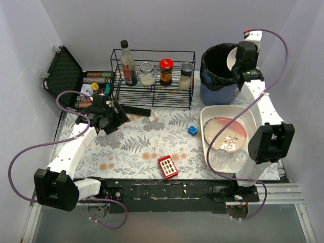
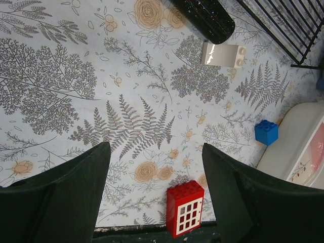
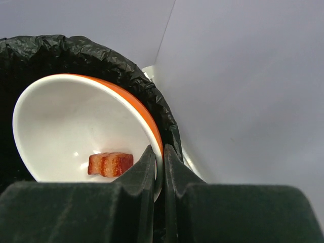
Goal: Clear the kitchen counter
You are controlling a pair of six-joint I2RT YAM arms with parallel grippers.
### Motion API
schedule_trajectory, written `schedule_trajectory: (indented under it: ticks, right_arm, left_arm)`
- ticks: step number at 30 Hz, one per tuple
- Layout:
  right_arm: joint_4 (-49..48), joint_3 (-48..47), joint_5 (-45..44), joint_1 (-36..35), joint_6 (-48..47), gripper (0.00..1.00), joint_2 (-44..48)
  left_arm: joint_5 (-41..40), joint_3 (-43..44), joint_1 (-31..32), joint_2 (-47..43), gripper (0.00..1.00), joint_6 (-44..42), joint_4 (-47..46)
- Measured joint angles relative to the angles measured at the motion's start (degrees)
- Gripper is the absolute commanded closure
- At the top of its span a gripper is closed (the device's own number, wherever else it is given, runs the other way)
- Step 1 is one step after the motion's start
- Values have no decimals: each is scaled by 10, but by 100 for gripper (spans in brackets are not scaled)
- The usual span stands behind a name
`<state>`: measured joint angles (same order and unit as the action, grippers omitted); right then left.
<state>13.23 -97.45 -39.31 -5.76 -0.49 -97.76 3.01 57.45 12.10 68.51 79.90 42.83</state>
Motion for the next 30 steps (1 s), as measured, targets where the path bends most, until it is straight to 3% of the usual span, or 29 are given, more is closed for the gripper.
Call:
schedule_trajectory:
  ticks: [5,18,30]
  right_arm:
    - [-112,38,-78,-45,-142,99,0]
    - [-579,169,-200,-104,-602,99,-23]
    - [-791,201,-193,-133,-806,99,-47]
  left_arm:
    - [1,-1,0,0,28,0,0]
    - [2,-7,0,0,28,-1,0]
    - [6,-9,0,0,28,-7,0]
